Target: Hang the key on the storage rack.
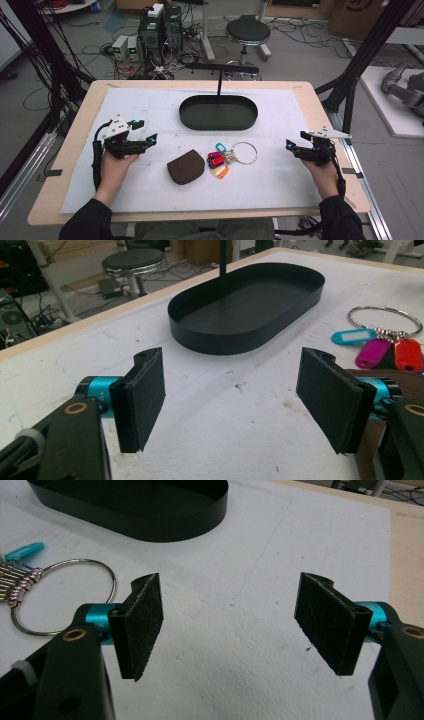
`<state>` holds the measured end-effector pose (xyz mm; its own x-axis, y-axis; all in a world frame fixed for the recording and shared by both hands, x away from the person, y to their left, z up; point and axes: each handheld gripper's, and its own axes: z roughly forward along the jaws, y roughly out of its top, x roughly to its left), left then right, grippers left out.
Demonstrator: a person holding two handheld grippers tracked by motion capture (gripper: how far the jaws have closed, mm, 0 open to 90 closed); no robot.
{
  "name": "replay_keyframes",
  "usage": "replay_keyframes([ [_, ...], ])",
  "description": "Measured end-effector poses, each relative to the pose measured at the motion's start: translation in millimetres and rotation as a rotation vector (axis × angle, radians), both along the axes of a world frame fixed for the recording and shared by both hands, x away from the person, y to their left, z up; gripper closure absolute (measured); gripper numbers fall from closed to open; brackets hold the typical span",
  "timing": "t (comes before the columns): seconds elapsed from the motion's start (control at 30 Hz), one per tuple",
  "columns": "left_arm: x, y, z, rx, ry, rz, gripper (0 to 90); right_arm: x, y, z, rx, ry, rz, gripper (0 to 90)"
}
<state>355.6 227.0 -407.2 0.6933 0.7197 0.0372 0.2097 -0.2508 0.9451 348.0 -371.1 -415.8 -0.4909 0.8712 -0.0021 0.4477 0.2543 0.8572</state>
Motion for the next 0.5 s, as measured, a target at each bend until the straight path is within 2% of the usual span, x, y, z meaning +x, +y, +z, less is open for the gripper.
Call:
replay_keyframes([
  [0.07,0.6,-1.9,-0.4,0.003,0.01,-0.001,24.7,-0.5,0.1,0.2,0.006,0.003,-0.002,28.3],
  [0.2,-0.1,-4.9,-0.5,0.02,0.015,-0.012,24.4,-0.5,-0.8,0.6,0.016,0.004,-0.003,28.6],
  [0.37,0.9,-5.3,1.3,0.01,0.015,-0.005,24.0,0.1,-0.9,-0.7,0.069,0.022,0.015,31.6],
  [0.5,1.6,-6.3,0.8,0.009,0.024,-0.003,23.9,-0.3,3.5,-1.2,0.074,0.029,0.033,34.9],
])
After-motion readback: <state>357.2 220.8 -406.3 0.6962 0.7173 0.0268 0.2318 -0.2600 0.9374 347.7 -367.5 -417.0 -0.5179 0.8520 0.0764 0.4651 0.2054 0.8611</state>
